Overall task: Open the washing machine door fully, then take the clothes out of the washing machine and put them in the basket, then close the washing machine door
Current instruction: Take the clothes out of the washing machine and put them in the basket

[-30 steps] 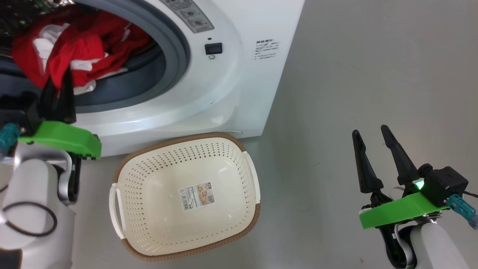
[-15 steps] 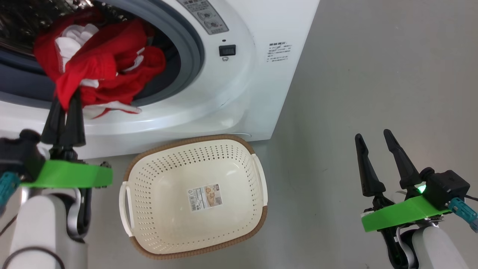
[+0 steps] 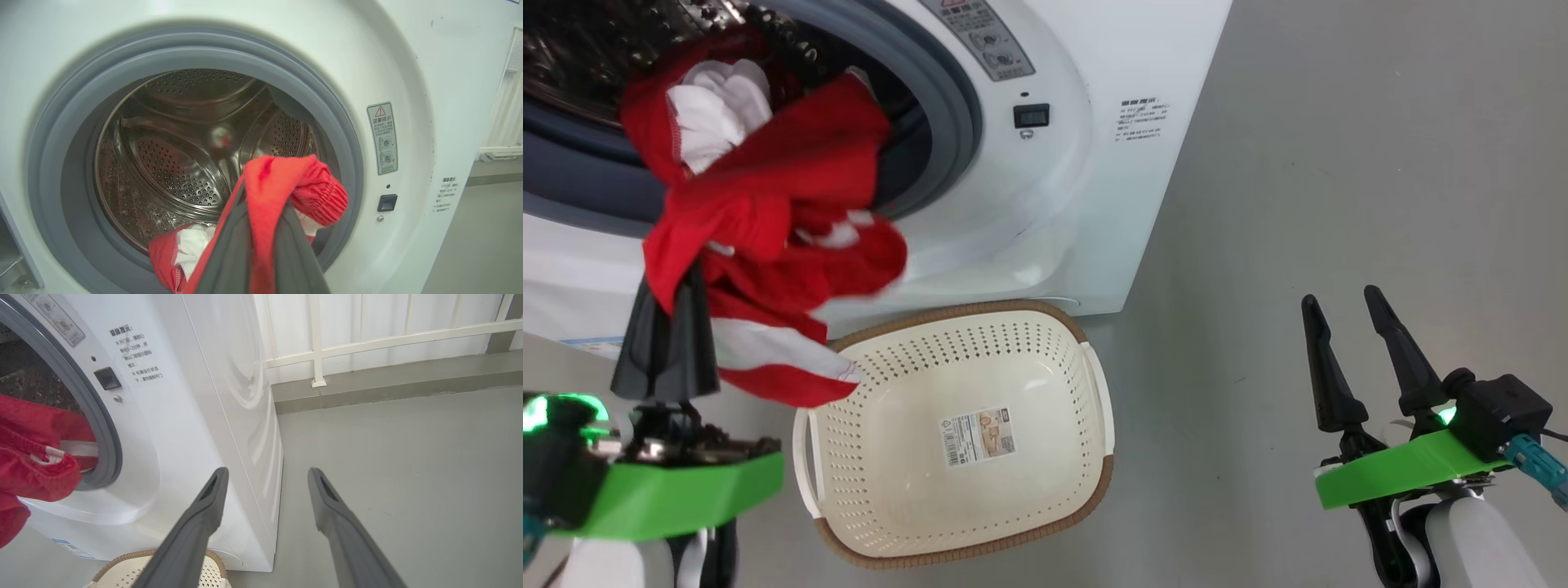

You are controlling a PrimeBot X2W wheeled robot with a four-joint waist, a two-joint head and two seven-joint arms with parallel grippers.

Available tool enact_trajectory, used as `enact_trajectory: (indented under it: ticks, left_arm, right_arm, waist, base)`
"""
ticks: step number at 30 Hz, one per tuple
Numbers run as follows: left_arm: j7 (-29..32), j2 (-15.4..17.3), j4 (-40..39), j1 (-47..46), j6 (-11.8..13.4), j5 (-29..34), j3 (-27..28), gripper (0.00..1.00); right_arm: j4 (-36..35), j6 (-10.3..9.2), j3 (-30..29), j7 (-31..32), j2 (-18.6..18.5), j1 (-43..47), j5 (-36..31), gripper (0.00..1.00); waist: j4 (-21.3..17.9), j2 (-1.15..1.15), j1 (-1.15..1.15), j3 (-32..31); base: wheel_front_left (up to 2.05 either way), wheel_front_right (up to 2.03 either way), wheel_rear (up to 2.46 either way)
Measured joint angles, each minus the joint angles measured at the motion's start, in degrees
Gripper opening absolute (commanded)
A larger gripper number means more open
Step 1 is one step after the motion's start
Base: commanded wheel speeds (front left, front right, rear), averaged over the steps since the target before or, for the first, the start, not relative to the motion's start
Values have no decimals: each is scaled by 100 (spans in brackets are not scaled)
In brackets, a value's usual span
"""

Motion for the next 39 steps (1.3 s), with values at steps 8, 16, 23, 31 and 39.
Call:
enact_trajectory:
  ticks: [8,16,23,31,39]
  left_arm:
    - [-16,-103,-486,534,0,-78,-235,0]
    - [-16,-129,-101,829,-1,-125,-497,0]
    - [-16,-136,612,861,-1,-145,-757,0]
    - [-15,-99,1857,372,-1,-168,-1000,0]
    - [-15,18,3186,-369,-1,-175,-1117,0]
  right_arm:
    - [1,0,20,0,0,20,0,100]
    - [12,0,76,0,0,65,0,100]
    - [8,0,123,0,0,64,0,100]
    - [-21,0,180,0,0,24,8,100]
    - [-103,0,174,0,-1,-165,25,100]
  waist:
    - [11,0,0,1]
    - [-45,0,0,29]
    - [-65,0,0,115]
    - [-105,0,0,394]
    - [-229,0,0,767]
  base:
    - [0,0,0]
    - [0,0,0]
    - [0,0,0]
    - [0,0,0]
    - [0,0,0]
